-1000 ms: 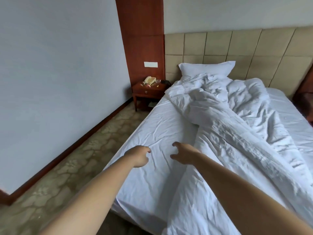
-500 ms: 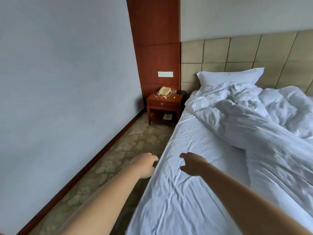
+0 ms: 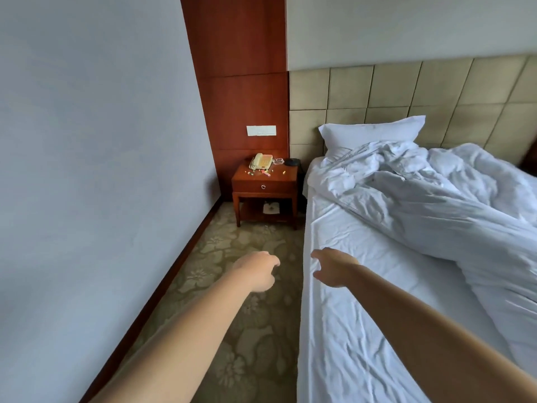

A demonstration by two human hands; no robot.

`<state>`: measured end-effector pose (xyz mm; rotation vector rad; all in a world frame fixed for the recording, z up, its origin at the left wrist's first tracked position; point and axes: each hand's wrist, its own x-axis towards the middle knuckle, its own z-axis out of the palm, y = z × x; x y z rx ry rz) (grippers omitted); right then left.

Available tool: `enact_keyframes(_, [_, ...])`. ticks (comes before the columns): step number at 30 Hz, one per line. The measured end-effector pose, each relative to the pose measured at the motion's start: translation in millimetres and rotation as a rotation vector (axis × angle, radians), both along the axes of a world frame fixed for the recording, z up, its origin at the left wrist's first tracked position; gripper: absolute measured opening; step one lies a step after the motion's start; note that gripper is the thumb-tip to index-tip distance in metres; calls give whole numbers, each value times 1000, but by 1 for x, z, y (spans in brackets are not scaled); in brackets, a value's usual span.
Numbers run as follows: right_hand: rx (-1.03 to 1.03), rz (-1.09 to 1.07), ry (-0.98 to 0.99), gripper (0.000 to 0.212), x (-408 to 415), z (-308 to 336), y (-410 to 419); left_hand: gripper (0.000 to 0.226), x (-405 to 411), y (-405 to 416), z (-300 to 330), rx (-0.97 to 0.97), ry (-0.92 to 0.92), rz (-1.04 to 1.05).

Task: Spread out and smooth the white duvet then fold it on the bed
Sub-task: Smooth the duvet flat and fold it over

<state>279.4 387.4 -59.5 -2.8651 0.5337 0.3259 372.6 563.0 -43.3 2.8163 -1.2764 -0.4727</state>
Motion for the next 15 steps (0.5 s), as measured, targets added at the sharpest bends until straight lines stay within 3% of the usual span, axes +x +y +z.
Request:
enact_keyframes(8, [-80,-175,60,51,96,2,16,49,146,-11,4,-38,13,-193])
enact_keyframes(15, [-101,-312,88,46,195,-10,-60,51,257,-99,-6,-3,-25,-357])
